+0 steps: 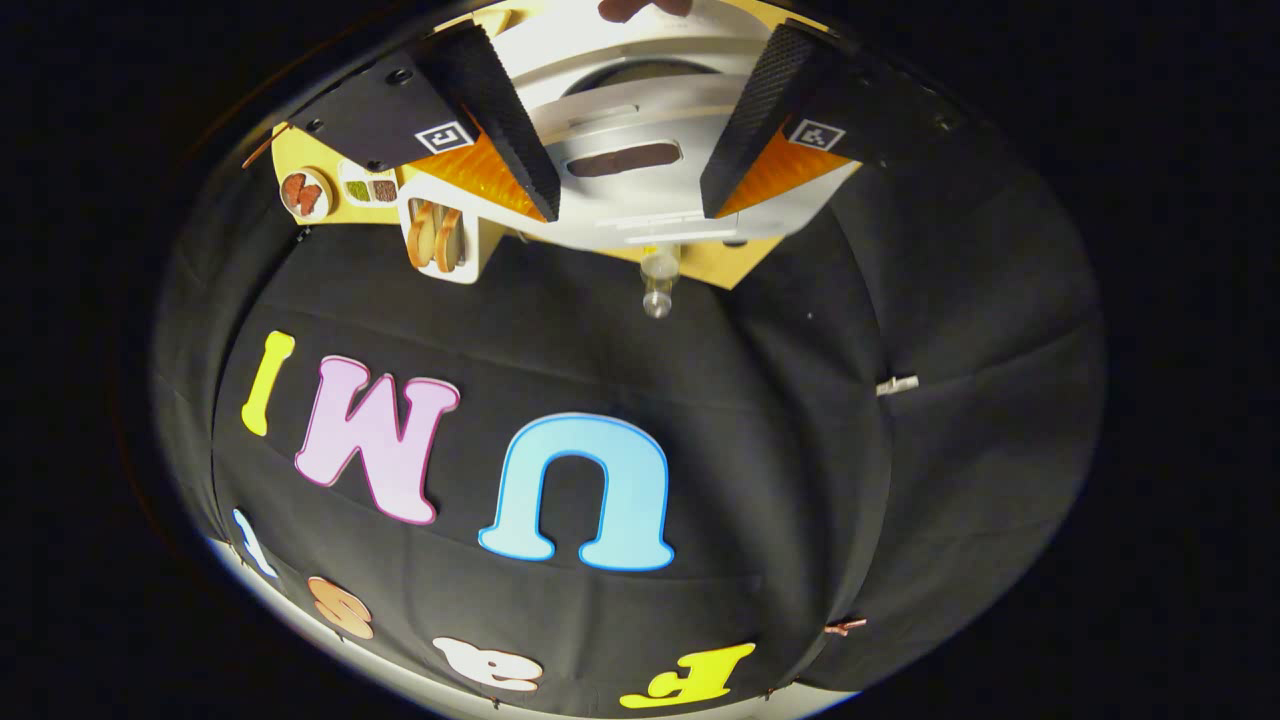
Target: Close the left gripper, press the button to open the rice cooker; take a wooden spoon from the chopstick holder with the right hand, scoop a spoonful of rice and pour it into the rice cooker, then put the wooden spoon back into the chopstick holder.
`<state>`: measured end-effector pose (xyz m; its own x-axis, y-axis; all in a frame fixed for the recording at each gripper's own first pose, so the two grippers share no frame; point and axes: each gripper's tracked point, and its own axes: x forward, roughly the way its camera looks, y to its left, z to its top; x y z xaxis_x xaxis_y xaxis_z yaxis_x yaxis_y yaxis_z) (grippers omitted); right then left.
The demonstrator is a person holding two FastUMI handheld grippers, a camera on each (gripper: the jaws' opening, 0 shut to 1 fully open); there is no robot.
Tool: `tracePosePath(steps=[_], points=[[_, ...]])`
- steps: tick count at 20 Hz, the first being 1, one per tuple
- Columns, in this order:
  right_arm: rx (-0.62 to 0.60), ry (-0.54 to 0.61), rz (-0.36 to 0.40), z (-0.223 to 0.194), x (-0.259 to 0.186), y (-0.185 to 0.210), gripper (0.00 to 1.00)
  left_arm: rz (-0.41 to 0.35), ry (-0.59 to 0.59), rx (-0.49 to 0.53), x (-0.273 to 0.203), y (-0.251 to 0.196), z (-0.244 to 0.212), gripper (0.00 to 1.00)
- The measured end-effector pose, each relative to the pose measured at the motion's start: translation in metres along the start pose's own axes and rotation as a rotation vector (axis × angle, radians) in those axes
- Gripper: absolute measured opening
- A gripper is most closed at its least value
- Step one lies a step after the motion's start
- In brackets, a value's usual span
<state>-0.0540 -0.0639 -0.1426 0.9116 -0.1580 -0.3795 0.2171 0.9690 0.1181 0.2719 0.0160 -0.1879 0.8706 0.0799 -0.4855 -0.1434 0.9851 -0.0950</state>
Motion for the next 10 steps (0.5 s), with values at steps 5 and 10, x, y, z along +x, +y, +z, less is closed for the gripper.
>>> tracePosePath(steps=[5,10], points=[[0.014,0.004,0.021,-0.001,-0.002,-0.002,0.99,0.024,0.021,0.037,-0.016,-0.005,-0.041,0.98],[-0.018,0.019,0.028,-0.012,-0.015,-0.008,0.98,0.054,0.037,0.071,-0.014,-0.008,-0.060,0.98]])
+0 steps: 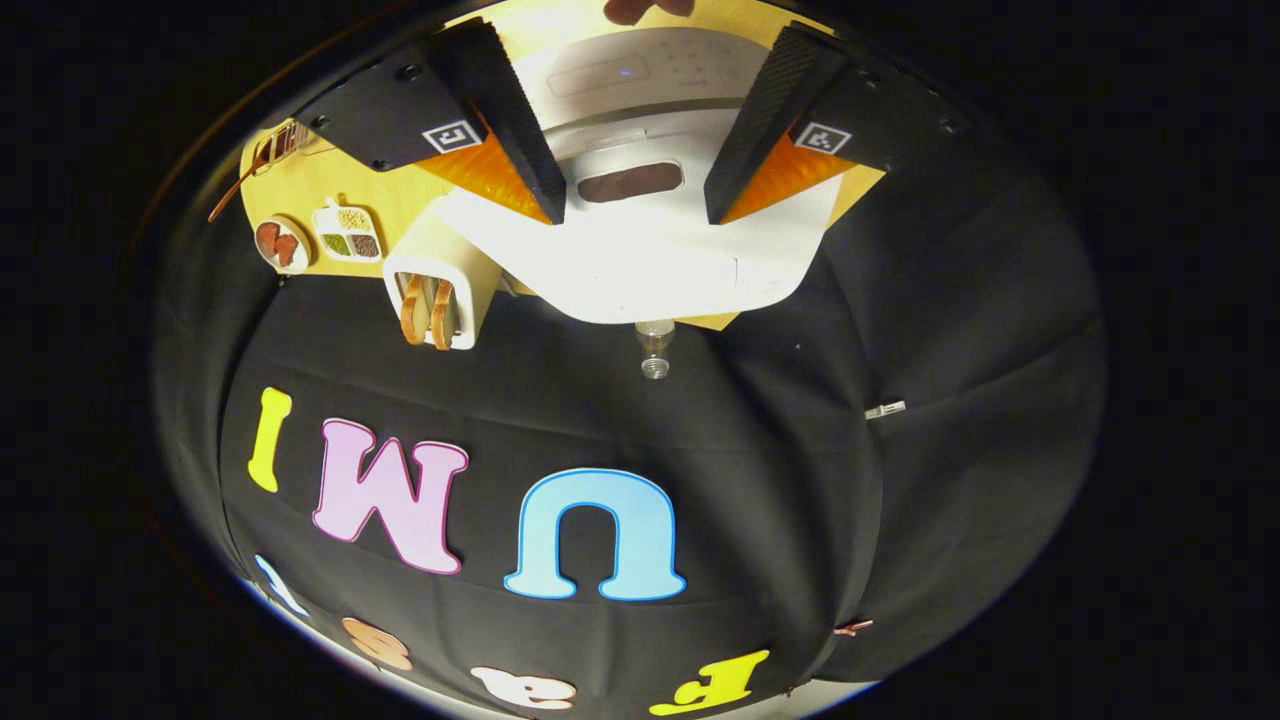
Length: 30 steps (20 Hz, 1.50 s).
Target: Close the left gripper, press the button to open the rice cooker; take a wooden spoon from the chopstick holder with the right hand, scoop a spoonful of rice and pour it into the rice cooker, then put the wooden spoon back into the chopstick holder.
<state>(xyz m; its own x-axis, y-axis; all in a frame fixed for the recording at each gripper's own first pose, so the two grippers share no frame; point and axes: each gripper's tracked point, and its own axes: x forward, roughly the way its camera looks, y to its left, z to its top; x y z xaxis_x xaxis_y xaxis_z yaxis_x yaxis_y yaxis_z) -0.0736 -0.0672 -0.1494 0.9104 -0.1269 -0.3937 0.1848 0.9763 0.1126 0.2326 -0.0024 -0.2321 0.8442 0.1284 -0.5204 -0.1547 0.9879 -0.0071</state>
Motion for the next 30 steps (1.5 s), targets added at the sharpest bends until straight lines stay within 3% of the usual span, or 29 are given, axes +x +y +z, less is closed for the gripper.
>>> tracePosePath(steps=[5,14,20,24,30], points=[[0.010,0.013,-0.009,-0.007,-0.005,-0.010,1.00,0.002,0.081,0.016,0.015,-0.005,-0.024,0.98],[0.018,0.024,-0.016,-0.012,-0.002,-0.018,0.98,0.056,0.003,0.042,0.023,-0.003,-0.036,1.00],[0.013,0.025,0.020,-0.012,0.000,-0.003,0.99,0.039,-0.022,0.059,0.020,-0.007,-0.029,1.00],[0.014,-0.016,0.014,0.005,-0.001,-0.009,0.99,-0.005,-0.067,0.041,0.008,-0.003,-0.021,0.98],[0.021,-0.074,0.028,0.033,0.006,0.003,0.98,-0.142,-0.306,-0.015,-0.077,-0.009,0.040,0.96]])
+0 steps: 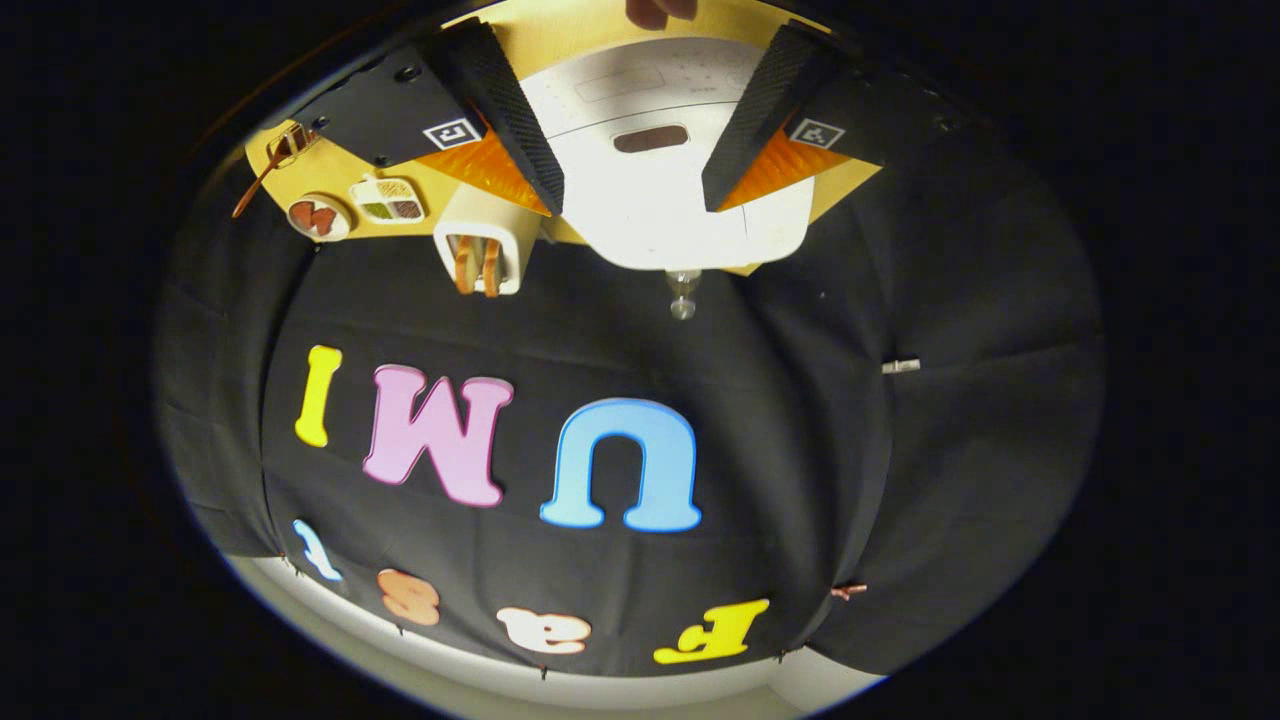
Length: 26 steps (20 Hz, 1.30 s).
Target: Close the left gripper, press the button to open the rice cooker; take a wooden spoon from the chopstick holder with the right hand, scoop a spoonful of rice and pour it into the rice cooker, then put the wooden spoon back into the chopstick holder.
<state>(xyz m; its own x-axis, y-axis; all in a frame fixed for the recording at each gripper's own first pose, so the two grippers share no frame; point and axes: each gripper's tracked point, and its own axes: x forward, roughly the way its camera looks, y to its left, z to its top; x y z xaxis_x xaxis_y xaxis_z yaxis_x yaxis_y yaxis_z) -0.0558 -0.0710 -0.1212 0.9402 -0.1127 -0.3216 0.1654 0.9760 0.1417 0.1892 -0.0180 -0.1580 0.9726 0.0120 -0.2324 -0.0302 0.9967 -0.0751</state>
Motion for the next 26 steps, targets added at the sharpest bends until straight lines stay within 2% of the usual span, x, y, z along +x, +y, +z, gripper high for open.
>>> tracePosePath(steps=[4,9,10,16,19,21,26], points=[[-0.005,-0.045,0.024,0.021,0.006,0.019,0.98,-0.064,-0.102,-0.002,-0.050,0.002,0.039,0.95],[-0.027,-0.095,0.069,0.044,0.010,0.046,0.99,-0.156,-0.175,0.034,-0.115,0.010,0.062,0.95],[-0.033,-0.110,0.075,0.050,0.011,0.051,0.96,-0.168,-0.194,0.032,-0.127,0.013,0.068,0.95],[-0.026,-0.180,0.113,0.080,0.010,0.077,0.98,-0.136,-0.228,0.014,-0.180,0.045,0.079,0.94],[-0.034,-0.196,0.120,0.087,0.010,0.080,0.98,-0.126,-0.249,0.039,-0.200,0.055,0.081,0.95],[-0.028,-0.199,0.122,0.088,0.009,0.084,0.96,-0.121,-0.262,0.049,-0.206,0.057,0.083,0.95],[-0.028,-0.196,0.122,0.087,0.009,0.089,0.98,-0.119,-0.253,0.078,-0.206,0.056,0.079,0.95]])
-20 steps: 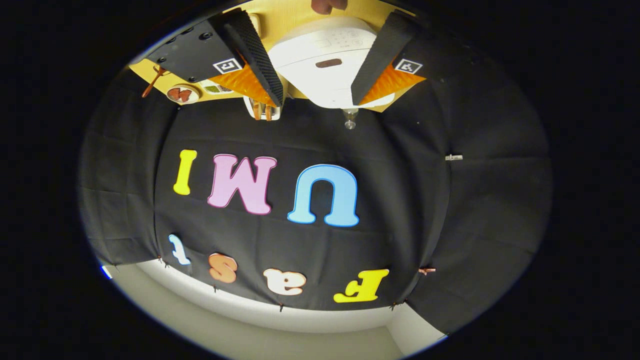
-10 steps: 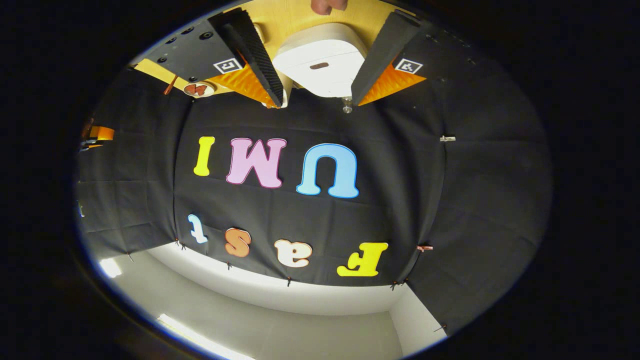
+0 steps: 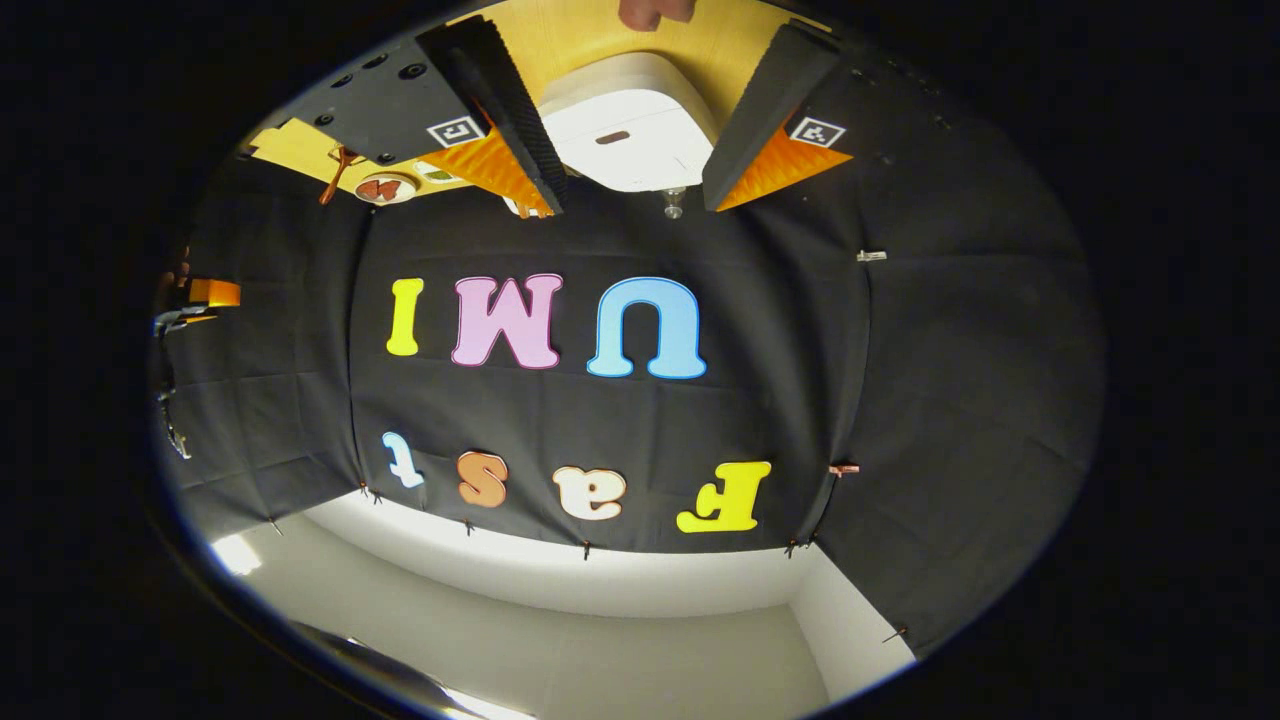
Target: Close the left gripper, press the button to open the rice cooker; take a wooden spoon from the chopstick holder with the right hand, scoop a spoonful of rice and pour it into the rice cooker, then put the wooden spoon back into the chopstick holder.
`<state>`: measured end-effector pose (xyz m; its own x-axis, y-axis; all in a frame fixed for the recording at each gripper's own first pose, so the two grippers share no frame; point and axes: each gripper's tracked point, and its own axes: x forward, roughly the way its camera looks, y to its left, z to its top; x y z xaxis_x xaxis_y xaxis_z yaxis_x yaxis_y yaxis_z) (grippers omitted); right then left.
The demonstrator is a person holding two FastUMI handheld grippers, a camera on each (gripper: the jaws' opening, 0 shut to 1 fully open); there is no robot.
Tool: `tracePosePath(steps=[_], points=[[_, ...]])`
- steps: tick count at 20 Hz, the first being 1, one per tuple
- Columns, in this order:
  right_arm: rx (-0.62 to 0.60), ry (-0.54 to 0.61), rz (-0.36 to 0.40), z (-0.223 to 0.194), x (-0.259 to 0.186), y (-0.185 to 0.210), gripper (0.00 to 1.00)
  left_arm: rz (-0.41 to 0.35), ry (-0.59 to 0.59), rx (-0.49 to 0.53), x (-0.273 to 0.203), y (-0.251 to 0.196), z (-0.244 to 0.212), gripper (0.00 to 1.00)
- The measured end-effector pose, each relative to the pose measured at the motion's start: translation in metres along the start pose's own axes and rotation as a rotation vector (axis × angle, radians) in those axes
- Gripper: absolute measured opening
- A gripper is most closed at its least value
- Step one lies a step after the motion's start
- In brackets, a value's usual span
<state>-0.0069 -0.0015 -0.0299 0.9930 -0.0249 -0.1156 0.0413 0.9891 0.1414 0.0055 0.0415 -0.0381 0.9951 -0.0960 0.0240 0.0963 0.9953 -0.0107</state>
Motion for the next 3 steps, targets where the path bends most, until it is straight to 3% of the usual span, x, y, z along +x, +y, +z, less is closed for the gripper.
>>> tracePosePath(steps=[3], points=[[-0.007,0.002,-0.005,-0.0001,-0.0004,-0.0016,0.98,-0.001,0.007,-0.006,0.0008,0.0000,-0.0029,0.95]])
